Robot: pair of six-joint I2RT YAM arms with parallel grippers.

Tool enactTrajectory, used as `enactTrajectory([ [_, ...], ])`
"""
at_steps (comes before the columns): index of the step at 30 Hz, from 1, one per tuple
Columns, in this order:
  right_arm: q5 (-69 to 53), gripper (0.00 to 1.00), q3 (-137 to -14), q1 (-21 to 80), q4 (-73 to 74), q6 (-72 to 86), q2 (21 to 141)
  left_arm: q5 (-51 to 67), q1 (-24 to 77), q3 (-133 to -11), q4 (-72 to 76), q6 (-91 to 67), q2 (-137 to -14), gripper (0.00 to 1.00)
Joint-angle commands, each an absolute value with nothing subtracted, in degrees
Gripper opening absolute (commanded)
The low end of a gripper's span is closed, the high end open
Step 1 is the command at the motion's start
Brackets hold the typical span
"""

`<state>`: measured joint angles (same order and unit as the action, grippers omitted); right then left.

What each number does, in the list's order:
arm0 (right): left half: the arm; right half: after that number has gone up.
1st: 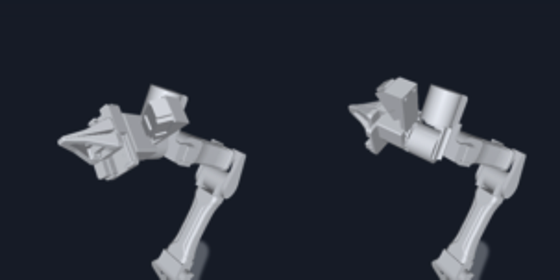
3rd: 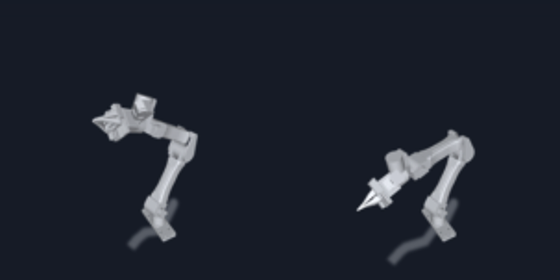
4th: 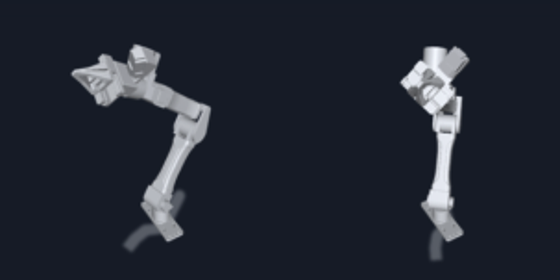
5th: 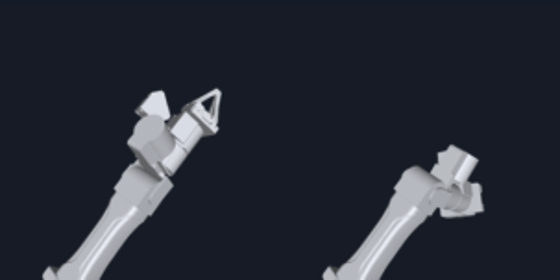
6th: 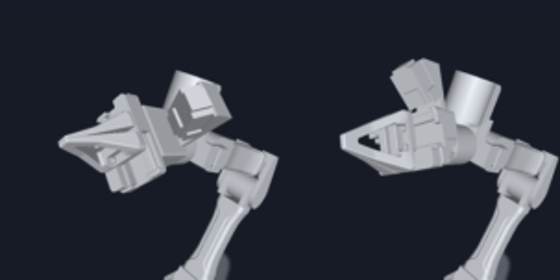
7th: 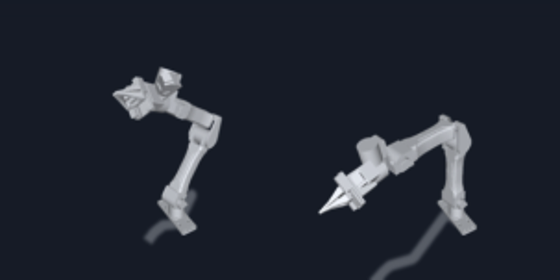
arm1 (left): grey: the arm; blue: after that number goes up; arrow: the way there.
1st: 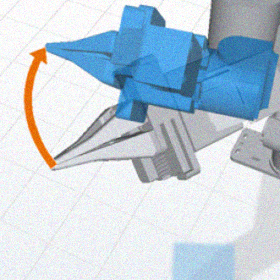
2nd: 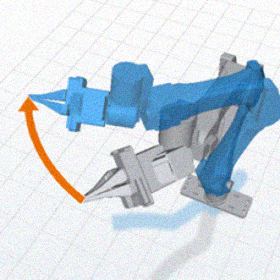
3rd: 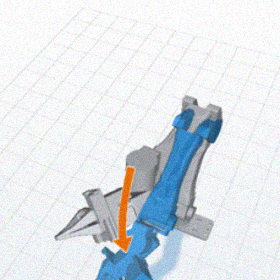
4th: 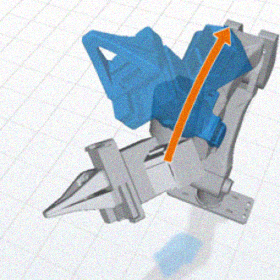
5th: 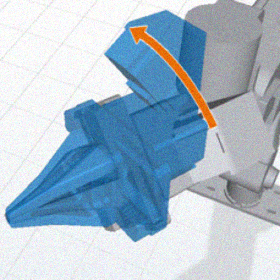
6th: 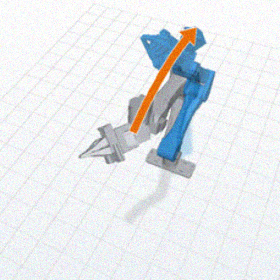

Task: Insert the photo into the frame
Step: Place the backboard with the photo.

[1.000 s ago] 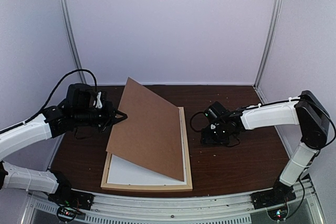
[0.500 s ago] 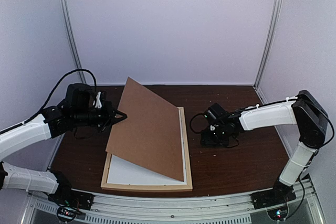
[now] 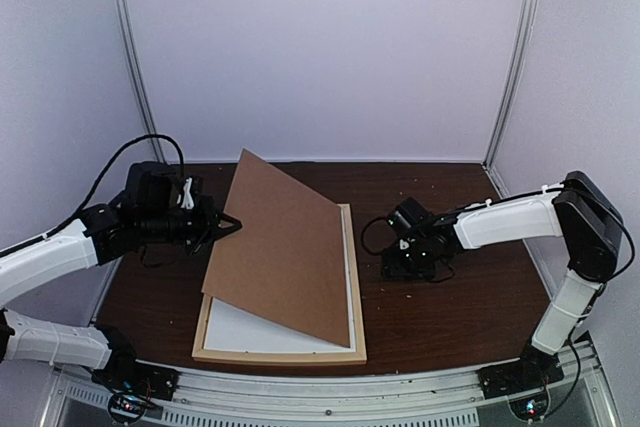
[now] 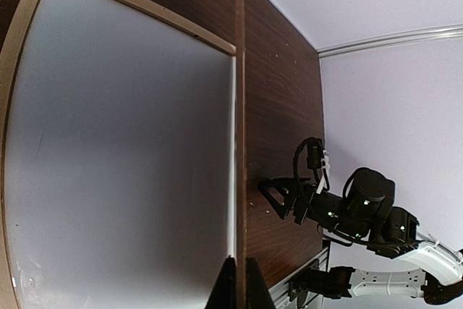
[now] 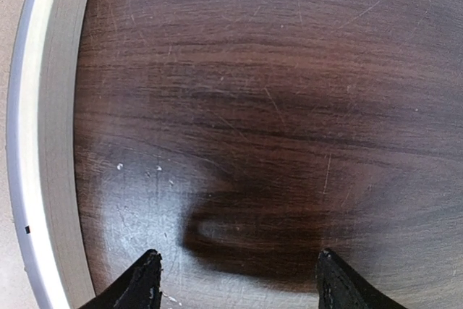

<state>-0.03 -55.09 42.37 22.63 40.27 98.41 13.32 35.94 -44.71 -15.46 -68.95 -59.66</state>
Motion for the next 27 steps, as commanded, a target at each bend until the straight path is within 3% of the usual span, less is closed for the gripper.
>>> enactTrajectory([
  [1, 0.1, 0.73, -54.5, 42.1, 21.9, 40.0, 99.4, 14.9, 36.4, -44.8, -10.3, -69.7, -58.5, 0.00],
  [27, -2.2, 0.73, -54.5, 42.0, 21.2, 40.1, 100.5, 12.2, 37.8, -43.6, -10.3, -69.6, -57.4, 0.00],
])
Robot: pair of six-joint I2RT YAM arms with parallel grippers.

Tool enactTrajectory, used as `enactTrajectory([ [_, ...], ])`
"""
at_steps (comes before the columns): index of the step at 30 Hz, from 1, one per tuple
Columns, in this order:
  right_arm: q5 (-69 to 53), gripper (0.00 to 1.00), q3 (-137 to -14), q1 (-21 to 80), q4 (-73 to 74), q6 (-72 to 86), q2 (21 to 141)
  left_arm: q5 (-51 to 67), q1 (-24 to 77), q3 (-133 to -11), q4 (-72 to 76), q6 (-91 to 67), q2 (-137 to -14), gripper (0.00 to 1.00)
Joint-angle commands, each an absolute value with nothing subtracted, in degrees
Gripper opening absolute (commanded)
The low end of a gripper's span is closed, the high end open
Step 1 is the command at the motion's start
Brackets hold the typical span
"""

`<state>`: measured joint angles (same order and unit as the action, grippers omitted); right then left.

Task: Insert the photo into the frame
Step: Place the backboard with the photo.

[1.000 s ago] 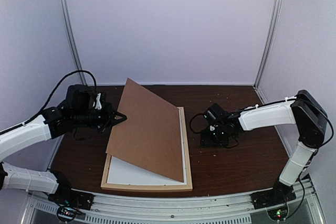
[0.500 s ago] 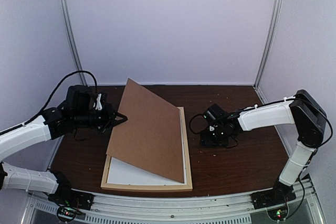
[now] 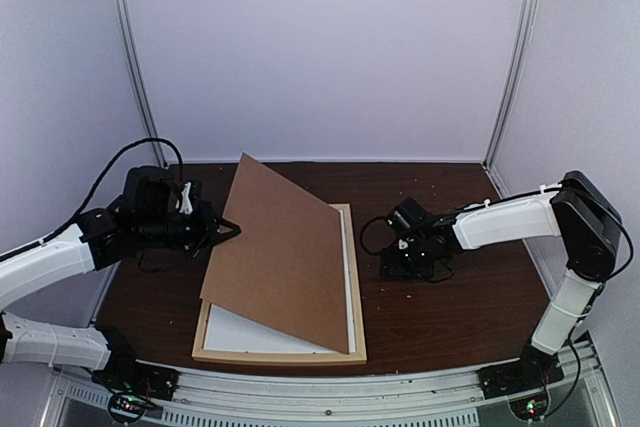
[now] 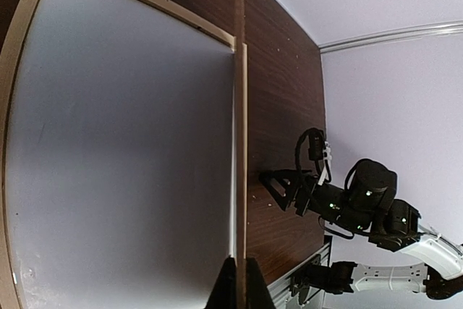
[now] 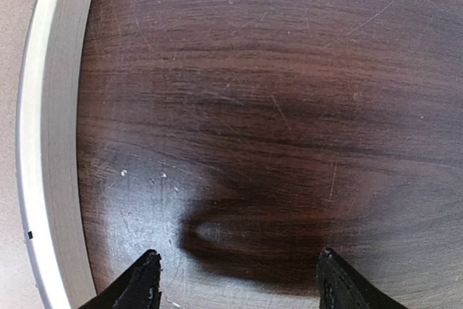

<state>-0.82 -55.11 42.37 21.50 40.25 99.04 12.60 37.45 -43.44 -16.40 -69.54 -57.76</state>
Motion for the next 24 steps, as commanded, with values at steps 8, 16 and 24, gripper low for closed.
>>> enactTrajectory([
  [8, -2.3, 0.74, -55.1, 42.1, 21.6, 39.5, 101.3, 12.1, 38.1, -42.3, -5.5, -69.1, -59.9, 0.00],
  [16, -3.0, 0.74, -55.4, 42.1, 21.4, 39.4, 102.3, 10.8, 39.6, -41.6, -4.9, -69.3, -60.6, 0.00],
  [24, -3.4, 0.74, -55.3, 42.1, 21.0, 39.3, 102.6, 7.2, 42.1, -39.3, -6.3, -69.6, -59.3, 0.00],
])
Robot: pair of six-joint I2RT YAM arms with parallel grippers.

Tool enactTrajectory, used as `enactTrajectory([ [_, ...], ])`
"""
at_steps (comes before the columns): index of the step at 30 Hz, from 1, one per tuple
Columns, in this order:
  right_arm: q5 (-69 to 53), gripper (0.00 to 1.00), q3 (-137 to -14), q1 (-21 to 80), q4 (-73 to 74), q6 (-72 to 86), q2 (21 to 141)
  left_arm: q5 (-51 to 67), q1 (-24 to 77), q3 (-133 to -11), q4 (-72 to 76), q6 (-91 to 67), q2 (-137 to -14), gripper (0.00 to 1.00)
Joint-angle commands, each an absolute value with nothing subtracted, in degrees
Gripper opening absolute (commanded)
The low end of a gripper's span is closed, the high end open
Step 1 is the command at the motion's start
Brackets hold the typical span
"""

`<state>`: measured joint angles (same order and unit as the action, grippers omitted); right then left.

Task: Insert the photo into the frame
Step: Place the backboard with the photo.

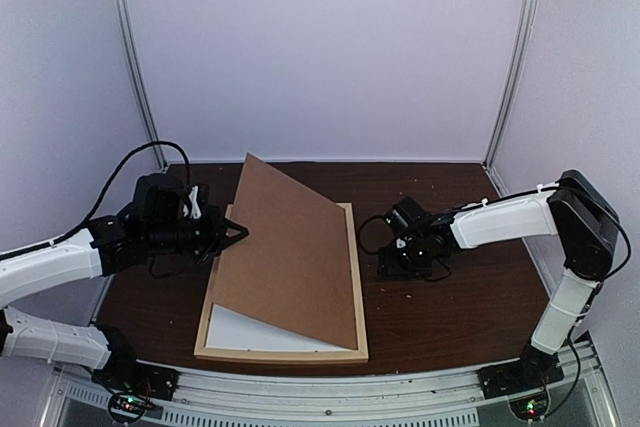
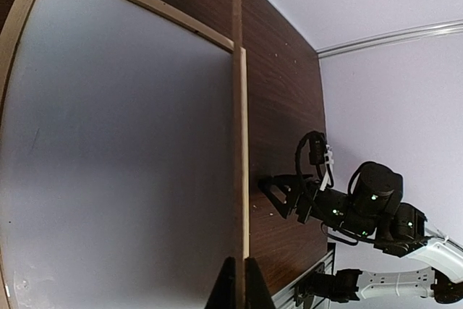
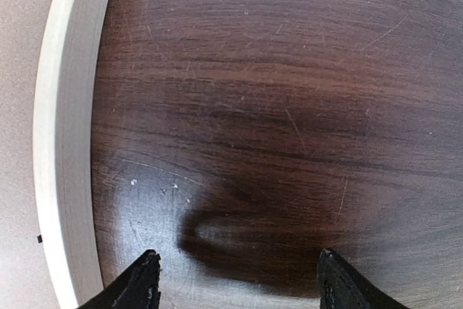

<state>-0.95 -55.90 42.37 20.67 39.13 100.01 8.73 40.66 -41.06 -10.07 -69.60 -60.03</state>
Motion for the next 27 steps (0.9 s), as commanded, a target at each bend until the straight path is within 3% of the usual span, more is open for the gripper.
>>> enactTrajectory([
  [1, -3.5, 0.74, -55.2, 42.1, 20.9, 39.4, 102.6, 7.3, 42.3, -38.9, -6.2, -69.9, -59.4, 0.00],
  [6, -3.9, 0.74, -54.9, 42.1, 20.6, 39.5, 102.8, 7.2, 42.7, -37.4, -6.4, -70.3, -59.4, 0.04],
  [18, -5.5, 0.74, -55.1, 42.2, 19.1, 39.8, 104.7, 6.4, 42.7, -38.0, -12.7, -67.8, -61.0, 0.46],
  [27, -6.8, 0.74, -55.5, 42.2, 18.6, 39.5, 106.1, 6.0, 42.7, -38.6, -16.6, -65.3, -65.5, 0.56],
])
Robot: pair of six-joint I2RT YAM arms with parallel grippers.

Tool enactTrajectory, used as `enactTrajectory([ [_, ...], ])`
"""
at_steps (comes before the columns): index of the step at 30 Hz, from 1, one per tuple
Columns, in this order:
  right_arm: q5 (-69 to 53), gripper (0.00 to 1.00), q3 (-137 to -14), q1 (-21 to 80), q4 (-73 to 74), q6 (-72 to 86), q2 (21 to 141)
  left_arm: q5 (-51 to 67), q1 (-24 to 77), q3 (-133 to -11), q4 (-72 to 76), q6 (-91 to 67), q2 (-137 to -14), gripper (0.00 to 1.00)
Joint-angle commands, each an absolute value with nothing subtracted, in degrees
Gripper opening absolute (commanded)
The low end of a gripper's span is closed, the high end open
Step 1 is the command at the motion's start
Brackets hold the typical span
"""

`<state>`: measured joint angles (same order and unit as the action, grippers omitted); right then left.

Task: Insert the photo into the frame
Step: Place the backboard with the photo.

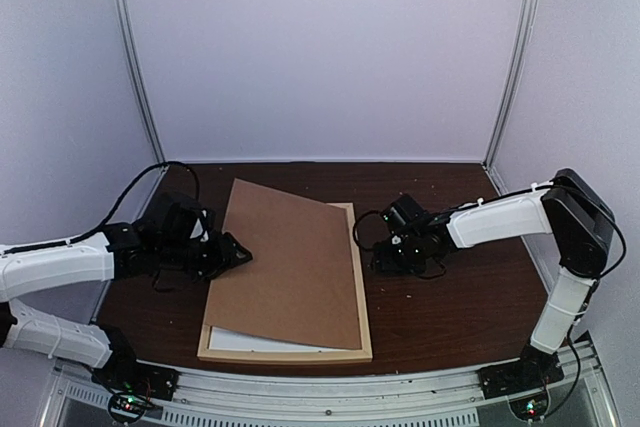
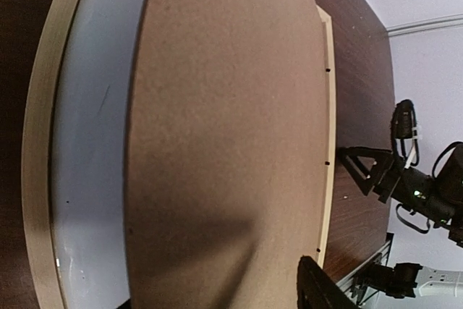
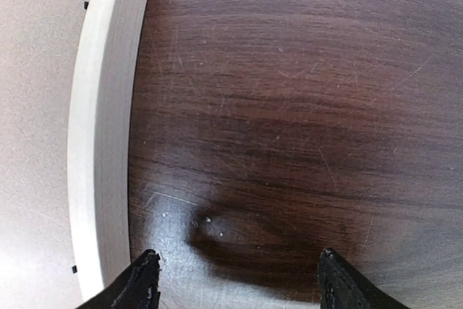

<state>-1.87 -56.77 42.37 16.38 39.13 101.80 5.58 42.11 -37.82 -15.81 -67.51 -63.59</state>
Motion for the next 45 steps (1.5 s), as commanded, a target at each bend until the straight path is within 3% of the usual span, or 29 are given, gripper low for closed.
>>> enactTrajectory([
  [1, -6.8, 0.74, -55.5, 42.2, 18.6, 39.5, 106.2, 5.8, 42.7, -38.9, -17.2, -64.6, -66.1, 0.56],
  [22, -7.9, 0.74, -55.7, 42.3, 17.6, 39.4, 107.4, 4.3, 42.7, -40.9, -21.8, -58.9, -75.8, 0.68],
  [45, -8.5, 0.74, -55.9, 43.0, 16.6, 39.8, 108.5, 1.5, 42.7, -42.5, -27.9, -55.6, -74.8, 0.81],
])
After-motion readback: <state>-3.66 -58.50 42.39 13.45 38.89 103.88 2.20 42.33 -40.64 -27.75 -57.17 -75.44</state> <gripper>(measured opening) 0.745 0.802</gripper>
